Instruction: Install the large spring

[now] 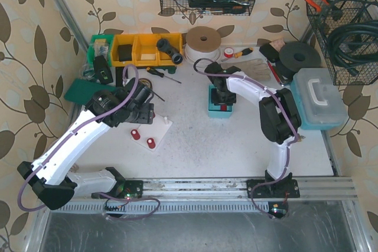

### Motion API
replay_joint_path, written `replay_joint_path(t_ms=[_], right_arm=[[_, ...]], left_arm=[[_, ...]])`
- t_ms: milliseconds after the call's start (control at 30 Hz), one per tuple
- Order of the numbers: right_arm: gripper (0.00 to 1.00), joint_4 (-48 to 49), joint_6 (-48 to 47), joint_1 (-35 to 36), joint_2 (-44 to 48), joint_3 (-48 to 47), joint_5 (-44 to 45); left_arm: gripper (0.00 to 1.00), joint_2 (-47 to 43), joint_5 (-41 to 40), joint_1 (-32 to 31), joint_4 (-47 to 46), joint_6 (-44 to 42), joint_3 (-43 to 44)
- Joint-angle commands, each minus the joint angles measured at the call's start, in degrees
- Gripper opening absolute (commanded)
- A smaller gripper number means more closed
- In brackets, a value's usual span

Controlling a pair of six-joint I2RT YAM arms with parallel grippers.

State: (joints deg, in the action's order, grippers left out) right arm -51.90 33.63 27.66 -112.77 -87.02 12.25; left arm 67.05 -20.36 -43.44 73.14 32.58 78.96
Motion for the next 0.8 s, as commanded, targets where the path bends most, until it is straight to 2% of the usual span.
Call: replay_joint_path(t_ms=[0,333,533,767], right_arm=[[0.38,-2.6,0.5,-0.1,-2.1,-0.8,0.5],[0.41,-1.3,5.0,-0.7,-7.5,-2.9,-4.6],[0.4,-1.6,5.5,-0.7,-8.6,-5.1,-3.9],[0.21,2.0,2.0,-1.1,-6.1,-2.6,-3.3]], left_arm=[[0.83,-0.6,1.1,0.5,-0.2,-0.7,0.7],[0.82,-1.2,0.8,0.6,-0.4,-0.3,0.3],[0.83,0.1,0.8,0.6,-1.0,-0.9,1.2],[0.83,0.3,0.7,0.6,-1.3,-1.3,1.1]])
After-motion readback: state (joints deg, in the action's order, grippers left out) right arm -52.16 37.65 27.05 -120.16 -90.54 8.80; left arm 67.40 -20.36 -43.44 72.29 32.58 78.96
